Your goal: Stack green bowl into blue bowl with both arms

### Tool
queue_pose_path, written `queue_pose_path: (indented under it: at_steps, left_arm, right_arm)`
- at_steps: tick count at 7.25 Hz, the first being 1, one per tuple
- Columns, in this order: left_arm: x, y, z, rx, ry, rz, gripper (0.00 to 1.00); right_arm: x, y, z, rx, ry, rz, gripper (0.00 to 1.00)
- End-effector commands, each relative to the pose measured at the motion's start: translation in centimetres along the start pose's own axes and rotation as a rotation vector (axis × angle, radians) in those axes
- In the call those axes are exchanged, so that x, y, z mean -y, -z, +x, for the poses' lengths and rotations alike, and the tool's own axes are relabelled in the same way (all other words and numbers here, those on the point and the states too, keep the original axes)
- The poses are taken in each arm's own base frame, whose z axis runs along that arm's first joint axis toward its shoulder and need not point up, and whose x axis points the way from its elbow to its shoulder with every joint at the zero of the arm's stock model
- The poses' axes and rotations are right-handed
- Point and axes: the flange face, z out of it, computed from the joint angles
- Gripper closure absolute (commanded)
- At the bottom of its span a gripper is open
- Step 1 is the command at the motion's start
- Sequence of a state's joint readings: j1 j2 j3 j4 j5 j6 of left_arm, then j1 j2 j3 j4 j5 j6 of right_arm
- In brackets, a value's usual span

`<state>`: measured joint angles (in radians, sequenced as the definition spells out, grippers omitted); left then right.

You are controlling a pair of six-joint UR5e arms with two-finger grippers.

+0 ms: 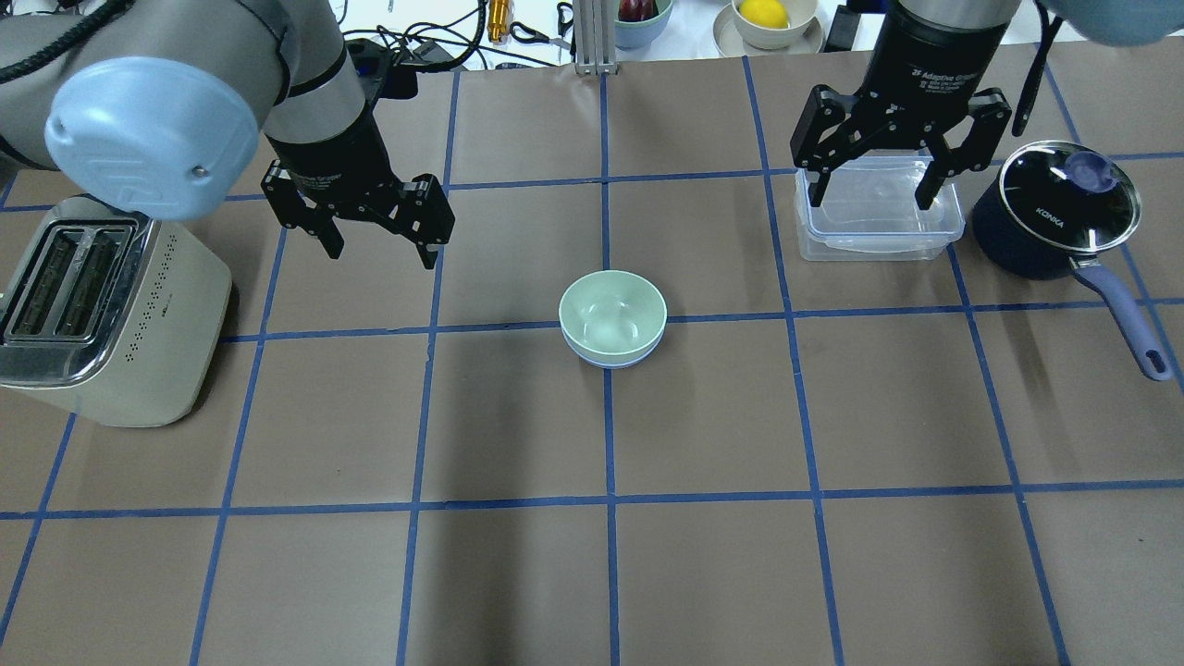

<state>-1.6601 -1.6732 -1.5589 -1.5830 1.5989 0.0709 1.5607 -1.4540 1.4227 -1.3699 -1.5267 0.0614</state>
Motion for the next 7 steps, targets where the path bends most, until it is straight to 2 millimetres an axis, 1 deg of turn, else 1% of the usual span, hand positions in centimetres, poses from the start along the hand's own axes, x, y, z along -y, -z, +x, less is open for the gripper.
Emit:
queue_pose_path:
  at_steps: [1,2,3,4,5,7]
  left_arm:
    - [-1.0,1.0,-0.9,-0.003,-0.009,-0.022,0.00]
    - [-1.7,1.8,-1.0,-0.002,-0.004,-0.013,0.00]
    - [-2.3,2.7,-1.0,0.003,0.016,0.008,0.00]
    - [-2.5,2.7,-1.0,-0.003,0.021,0.010,0.00]
    - [-2.6,2.8,-1.0,0.001,0.022,0.012,0.00]
    - [-2.9,2.8,-0.9,0.003,0.082,0.012,0.00]
  right_arm:
    - [-1.0,-1.0,0.0,0.012,-0.040,0.026,0.00]
    - [-2.1,-1.0,0.0,0.012,-0.039,0.029,0.00]
    - [-3.1,-2.7,0.0,-0.007,-0.032,0.000,0.00]
    - [-4.6,-3.1,0.5,-0.047,-0.027,0.000,0.00]
    - [-5.2,-3.5,0.5,-0.045,-0.031,0.007,0.00]
    - [-5.6,-2.9,0.5,-0.050,-0.017,0.023,0.00]
